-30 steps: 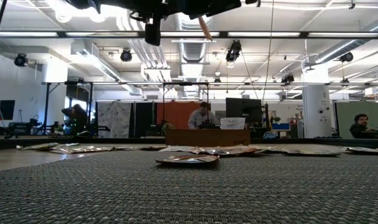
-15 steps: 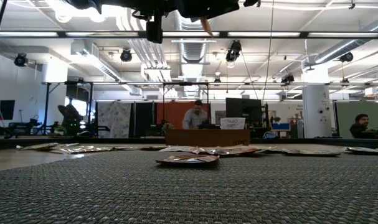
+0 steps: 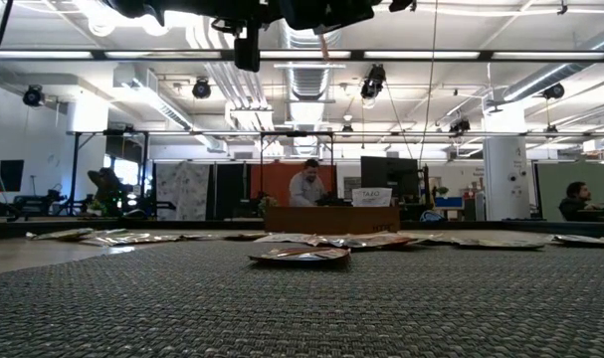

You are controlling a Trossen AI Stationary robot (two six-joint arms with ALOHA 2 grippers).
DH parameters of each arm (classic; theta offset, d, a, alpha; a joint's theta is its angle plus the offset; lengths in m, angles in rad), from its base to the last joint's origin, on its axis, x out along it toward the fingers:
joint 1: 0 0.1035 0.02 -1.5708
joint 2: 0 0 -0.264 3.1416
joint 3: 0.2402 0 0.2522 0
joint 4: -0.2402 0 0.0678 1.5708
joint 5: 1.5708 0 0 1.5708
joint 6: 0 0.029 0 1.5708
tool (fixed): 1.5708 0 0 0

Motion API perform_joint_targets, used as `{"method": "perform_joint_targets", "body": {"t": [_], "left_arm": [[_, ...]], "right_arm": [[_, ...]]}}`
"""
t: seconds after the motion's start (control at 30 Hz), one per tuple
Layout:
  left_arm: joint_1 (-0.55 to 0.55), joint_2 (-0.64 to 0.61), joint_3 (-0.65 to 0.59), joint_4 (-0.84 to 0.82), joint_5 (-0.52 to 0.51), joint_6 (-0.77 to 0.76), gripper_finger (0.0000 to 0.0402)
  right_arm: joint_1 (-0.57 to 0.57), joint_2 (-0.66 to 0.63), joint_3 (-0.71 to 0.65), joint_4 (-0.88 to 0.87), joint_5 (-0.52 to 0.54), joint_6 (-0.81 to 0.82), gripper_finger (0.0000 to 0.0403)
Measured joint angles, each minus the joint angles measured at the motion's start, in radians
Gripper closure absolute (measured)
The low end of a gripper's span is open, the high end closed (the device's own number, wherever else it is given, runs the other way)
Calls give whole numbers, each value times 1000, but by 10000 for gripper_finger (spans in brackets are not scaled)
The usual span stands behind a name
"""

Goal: Pick & Place Tea
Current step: Put the white tea bag into the right section of the wooden organizer

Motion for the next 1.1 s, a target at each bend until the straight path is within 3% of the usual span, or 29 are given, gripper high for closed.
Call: {"method": "perform_joint_targets", "body": {"t": [0.17, 0.47, 0.67, 0.77, 0.9, 1.0, 1.1], "left_arm": [[0, 0, -1, -1, 5, 29, 401], [20, -48, -2, -8, 4, 155, 390], [40, -117, -2, -55, 14, 339, 370], [52, -161, 28, -191, 40, 504, 358], [57, -184, 130, -483, 60, 812, 340], [64, -144, 235, -695, 79, 998, 326], [82, -71, 339, -869, 124, 1131, 313]], "right_arm": [[-4, -12, 0, 0, 2, 12, 390], [6, -49, 0, -4, 1, 38, 394], [14, -104, 0, -88, -22, 210, 394], [1, -158, 0, -270, -168, 489, 394], [-56, -208, 0, -549, -494, 869, 394], [-77, -212, -3, -613, -616, 878, 394], [-112, -219, -1, -600, -840, 848, 394]]}}
